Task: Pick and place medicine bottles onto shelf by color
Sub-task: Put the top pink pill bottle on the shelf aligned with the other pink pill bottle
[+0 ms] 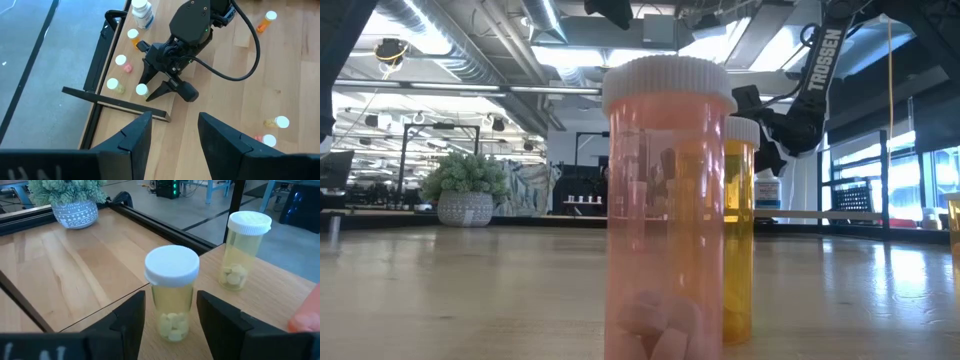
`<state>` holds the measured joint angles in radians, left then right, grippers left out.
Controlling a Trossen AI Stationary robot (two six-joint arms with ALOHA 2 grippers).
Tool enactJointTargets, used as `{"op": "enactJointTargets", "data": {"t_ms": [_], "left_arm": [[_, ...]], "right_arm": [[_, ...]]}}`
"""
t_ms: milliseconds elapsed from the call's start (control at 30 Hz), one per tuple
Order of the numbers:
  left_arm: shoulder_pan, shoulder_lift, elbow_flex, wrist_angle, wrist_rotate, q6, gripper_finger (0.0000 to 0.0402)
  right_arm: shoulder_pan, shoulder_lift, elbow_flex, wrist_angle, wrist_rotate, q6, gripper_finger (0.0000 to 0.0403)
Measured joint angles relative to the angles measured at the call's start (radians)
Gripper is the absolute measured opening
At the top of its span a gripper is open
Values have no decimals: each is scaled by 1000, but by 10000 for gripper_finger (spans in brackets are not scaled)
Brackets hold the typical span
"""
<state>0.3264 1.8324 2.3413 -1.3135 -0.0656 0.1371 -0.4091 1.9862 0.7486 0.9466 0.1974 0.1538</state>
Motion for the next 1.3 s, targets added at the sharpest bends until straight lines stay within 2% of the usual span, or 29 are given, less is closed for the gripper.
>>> {"op": "enactJointTargets", "data": {"t_ms": [1300], "left_arm": [[0,0,0,-41,0,-5,154]], "right_arm": [[0,-40,2,48,2,-3,182]]}}
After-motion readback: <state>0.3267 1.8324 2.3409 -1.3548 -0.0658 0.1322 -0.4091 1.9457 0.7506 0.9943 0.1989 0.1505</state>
